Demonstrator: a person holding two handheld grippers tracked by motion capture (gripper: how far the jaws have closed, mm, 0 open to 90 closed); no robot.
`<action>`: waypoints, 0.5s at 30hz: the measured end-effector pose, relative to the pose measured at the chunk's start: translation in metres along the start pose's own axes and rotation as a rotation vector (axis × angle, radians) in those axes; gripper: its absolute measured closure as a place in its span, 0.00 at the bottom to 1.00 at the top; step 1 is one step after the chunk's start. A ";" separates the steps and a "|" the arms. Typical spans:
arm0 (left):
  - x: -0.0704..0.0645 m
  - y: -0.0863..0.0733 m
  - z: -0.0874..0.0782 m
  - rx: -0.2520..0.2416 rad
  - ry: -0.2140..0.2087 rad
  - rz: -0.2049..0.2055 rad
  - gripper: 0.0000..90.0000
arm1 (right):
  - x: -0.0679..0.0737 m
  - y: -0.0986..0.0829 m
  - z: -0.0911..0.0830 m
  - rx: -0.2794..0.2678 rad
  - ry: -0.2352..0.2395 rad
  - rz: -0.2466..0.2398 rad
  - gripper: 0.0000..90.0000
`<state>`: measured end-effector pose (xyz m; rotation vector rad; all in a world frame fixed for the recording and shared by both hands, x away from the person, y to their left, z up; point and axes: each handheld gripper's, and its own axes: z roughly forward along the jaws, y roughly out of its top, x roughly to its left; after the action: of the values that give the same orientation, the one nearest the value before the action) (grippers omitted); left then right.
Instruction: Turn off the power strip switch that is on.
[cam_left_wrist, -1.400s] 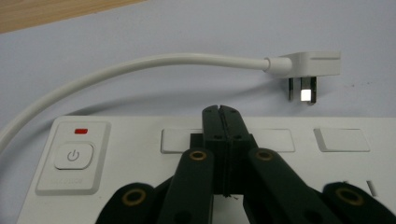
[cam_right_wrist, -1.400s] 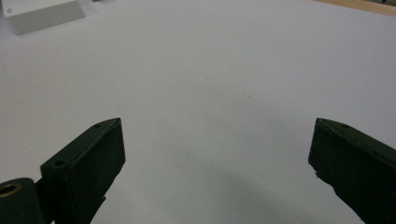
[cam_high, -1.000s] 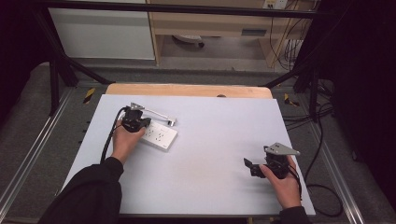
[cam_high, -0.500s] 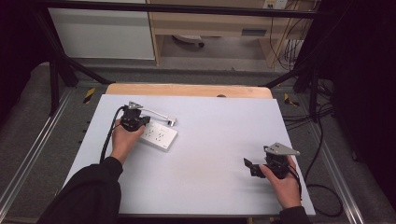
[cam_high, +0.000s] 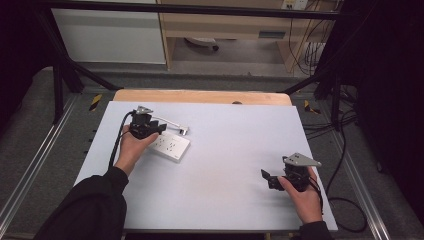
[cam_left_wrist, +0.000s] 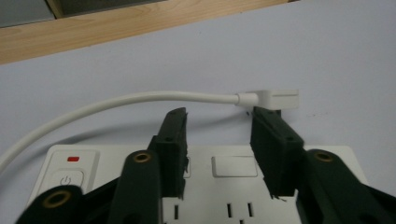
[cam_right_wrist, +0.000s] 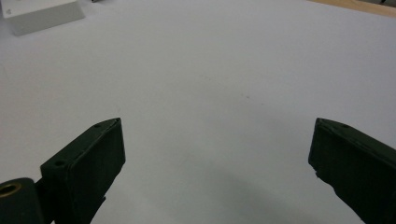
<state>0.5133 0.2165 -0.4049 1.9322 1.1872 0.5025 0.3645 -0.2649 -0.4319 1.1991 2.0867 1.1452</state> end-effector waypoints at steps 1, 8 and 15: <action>-0.001 0.001 -0.001 -0.003 0.001 -0.001 0.55 | 0.000 0.000 0.000 -0.001 0.000 -0.001 0.05; -0.004 0.005 -0.004 0.013 0.015 -0.006 0.36 | 0.000 0.000 -0.001 -0.004 0.000 0.000 0.05; -0.007 0.009 -0.009 -0.022 -0.008 -0.020 0.16 | 0.000 0.000 0.000 -0.001 0.000 -0.001 0.05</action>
<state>0.5087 0.2121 -0.3915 1.9005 1.1897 0.4948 0.3644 -0.2646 -0.4317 1.1978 2.0865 1.1459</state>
